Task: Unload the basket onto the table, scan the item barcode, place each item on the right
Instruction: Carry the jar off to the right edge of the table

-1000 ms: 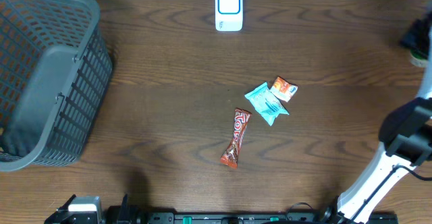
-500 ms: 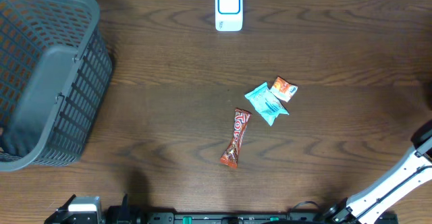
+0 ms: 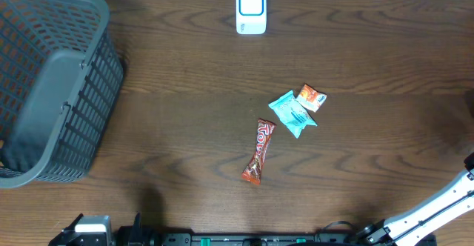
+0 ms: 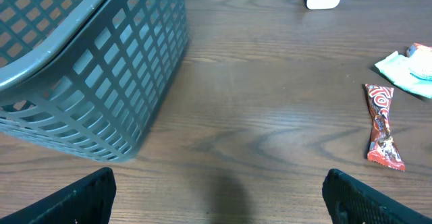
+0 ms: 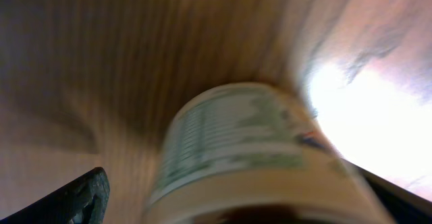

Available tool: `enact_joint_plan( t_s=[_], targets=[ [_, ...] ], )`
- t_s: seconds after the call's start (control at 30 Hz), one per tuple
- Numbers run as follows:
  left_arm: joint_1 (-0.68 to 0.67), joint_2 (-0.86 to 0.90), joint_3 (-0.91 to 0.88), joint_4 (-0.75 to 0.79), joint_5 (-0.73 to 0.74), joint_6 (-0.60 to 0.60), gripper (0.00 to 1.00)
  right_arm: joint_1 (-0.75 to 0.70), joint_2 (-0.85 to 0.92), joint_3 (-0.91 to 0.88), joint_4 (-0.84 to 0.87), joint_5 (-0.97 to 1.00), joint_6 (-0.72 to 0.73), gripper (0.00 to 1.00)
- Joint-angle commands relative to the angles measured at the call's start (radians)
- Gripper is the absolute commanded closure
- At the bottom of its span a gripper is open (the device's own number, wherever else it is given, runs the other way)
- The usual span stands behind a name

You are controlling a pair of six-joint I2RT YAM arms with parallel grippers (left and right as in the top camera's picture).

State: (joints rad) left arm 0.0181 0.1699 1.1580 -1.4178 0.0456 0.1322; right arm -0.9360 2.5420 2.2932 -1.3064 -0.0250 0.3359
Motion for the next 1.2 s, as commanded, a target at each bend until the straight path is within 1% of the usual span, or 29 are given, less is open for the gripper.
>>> enact_joint_plan(
  t_s=[0.0, 0.3, 0.47, 0.6, 0.7, 0.77, 0.9, 1.0, 1.07, 1.17],
  targets=[
    [0.005, -0.005, 0.003, -0.002, -0.012, 0.013, 0.02, 0.029, -0.085, 0.016, -0.003, -0.052, -0.012, 0.01],
    [0.005, -0.005, 0.003, -0.002, -0.012, 0.013, 0.02, 0.119, -0.347, 0.016, -0.037, 0.003, 0.012, 0.01],
    [0.005, -0.005, 0.003, -0.002, -0.012, 0.013, 0.02, 0.195, -0.504, 0.016, -0.085, 0.069, 0.077, 0.01],
    [0.005, -0.005, 0.003, -0.002, -0.012, 0.013, 0.02, 0.291, -0.598, 0.016, -0.165, 0.029, 0.112, 0.01],
    [0.005, -0.005, 0.003, -0.002, -0.012, 0.013, 0.02, 0.409, -0.624, 0.016, -0.23, -0.015, 0.108, 0.01],
    [0.005, -0.005, 0.003, -0.002, -0.012, 0.013, 0.02, 0.5, -0.622, 0.015, -0.279, -0.058, 0.076, 0.01],
    [0.005, -0.005, 0.003, -0.002, -0.012, 0.013, 0.02, 0.694, -0.593, -0.002, -0.331, -0.127, 0.011, 0.01],
    [0.005, -0.005, 0.003, -0.002, -0.012, 0.013, 0.02, 0.831, -0.561, -0.021, -0.371, -0.134, 0.006, 0.01],
    [0.005, -0.005, 0.003, -0.002, -0.012, 0.013, 0.02, 0.93, -0.543, -0.05, -0.378, -0.134, 0.008, 0.01],
    [0.005, -0.005, 0.003, -0.002, -0.012, 0.013, 0.02, 1.055, -0.533, -0.115, -0.339, -0.113, 0.008, 0.01]
  ],
)
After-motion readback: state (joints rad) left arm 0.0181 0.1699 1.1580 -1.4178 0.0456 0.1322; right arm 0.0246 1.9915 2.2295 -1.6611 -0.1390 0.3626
